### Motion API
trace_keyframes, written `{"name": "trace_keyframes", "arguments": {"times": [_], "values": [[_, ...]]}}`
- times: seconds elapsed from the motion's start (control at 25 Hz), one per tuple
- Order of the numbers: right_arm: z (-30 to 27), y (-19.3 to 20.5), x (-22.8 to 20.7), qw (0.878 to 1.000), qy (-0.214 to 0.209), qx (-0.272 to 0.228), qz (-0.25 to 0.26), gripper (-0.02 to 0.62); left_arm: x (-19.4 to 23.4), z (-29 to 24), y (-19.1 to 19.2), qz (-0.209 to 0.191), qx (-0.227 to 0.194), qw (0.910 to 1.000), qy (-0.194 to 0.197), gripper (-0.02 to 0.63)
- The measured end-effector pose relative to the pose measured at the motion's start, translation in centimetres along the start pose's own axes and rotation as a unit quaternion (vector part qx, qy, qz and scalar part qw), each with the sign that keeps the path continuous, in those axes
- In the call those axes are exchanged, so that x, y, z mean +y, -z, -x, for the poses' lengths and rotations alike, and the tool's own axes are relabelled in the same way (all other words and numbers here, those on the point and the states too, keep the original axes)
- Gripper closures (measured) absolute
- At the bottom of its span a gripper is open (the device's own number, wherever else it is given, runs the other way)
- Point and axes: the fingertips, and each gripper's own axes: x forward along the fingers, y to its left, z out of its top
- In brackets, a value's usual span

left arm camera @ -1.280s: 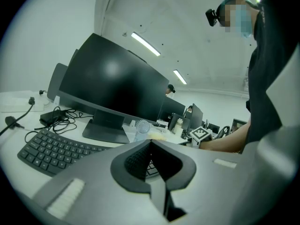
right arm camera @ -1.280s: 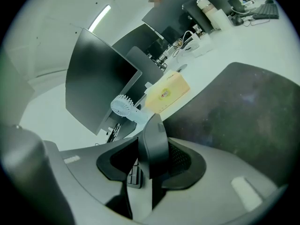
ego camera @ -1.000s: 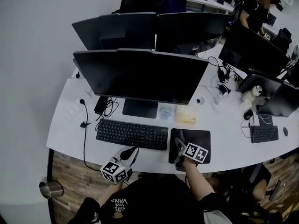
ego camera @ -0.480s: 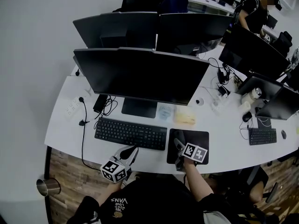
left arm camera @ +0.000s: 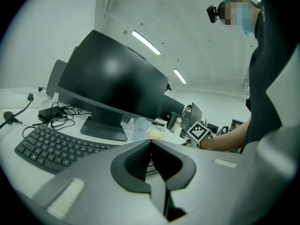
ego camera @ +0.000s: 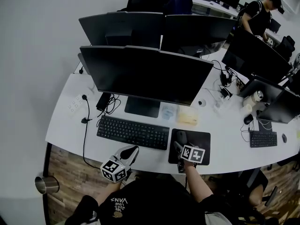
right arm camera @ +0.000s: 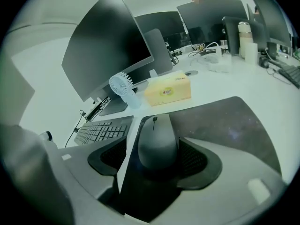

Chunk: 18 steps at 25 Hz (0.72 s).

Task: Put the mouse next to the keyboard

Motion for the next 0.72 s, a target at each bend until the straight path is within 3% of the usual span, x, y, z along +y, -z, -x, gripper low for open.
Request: {"name": "trace_keyframes", "arguments": {"times": [0.2,0.48,0.72], "values": [[1.5,-0.9,0.0,0.999,0.026,-0.036,0.014,0.255,0.2,1.3,-0.2,-0.005,-0.005,1.0000,-0.002,0.604],[4.6,-2.1,1.8,0.993,0.022,-0.112,0.008,0.258,0.6,3.9,-0.3,-0.010,-0.014,0.9998,-0.004,0.604],[7.7,-1.6,5.0,0.985,0.012,-0.171,0.022,0.388,0.7,6.7,-0.3,-0.017,-0.020,0.9996,0.002,0.604]]}}
